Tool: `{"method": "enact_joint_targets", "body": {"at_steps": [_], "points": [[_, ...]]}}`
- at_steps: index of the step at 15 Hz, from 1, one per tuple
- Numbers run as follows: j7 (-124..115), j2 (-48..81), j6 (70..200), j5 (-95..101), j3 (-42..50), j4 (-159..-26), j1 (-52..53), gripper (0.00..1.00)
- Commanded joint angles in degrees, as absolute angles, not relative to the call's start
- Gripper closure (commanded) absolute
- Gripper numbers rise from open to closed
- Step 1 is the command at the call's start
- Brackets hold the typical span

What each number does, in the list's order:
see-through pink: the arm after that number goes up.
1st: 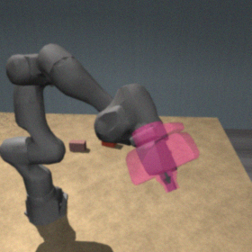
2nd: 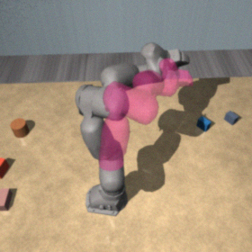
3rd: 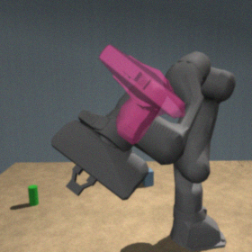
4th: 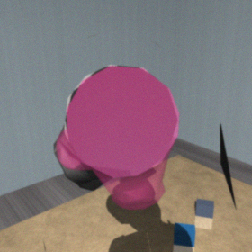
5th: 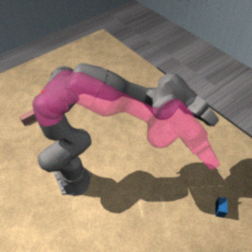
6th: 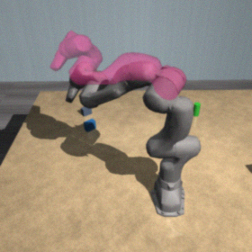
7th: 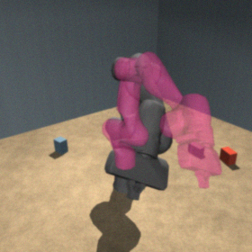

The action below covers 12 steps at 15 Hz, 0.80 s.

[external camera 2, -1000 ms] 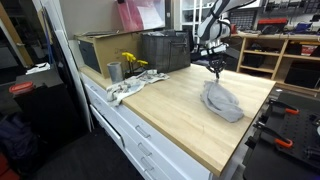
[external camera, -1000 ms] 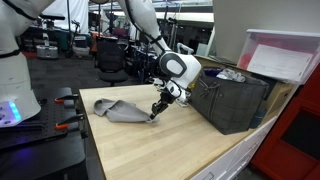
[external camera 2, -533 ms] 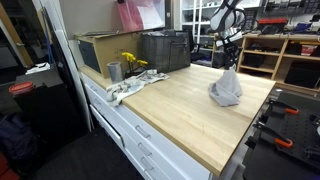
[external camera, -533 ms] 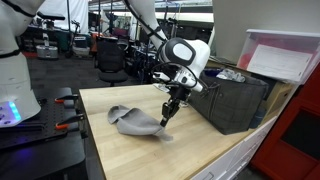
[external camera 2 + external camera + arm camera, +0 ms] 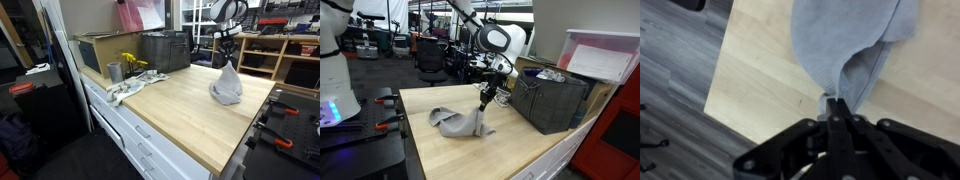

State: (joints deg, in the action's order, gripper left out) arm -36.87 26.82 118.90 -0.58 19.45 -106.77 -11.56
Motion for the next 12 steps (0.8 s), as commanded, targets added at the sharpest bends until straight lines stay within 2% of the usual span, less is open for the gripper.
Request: {"method": "enact_joint_targets", "body": {"at_steps": [1,6,12], "points": [[-33.2,18.24,114.17,-8.32,14.79,-112.84,-11.47,1.0],[-30.03,14.08,108.06,-20.81,6.85,-114.05,-7.48,1.0],[-25.04,14.34,100.35,-32.09,-0.99,-109.01,-1.66,1.0]]}}
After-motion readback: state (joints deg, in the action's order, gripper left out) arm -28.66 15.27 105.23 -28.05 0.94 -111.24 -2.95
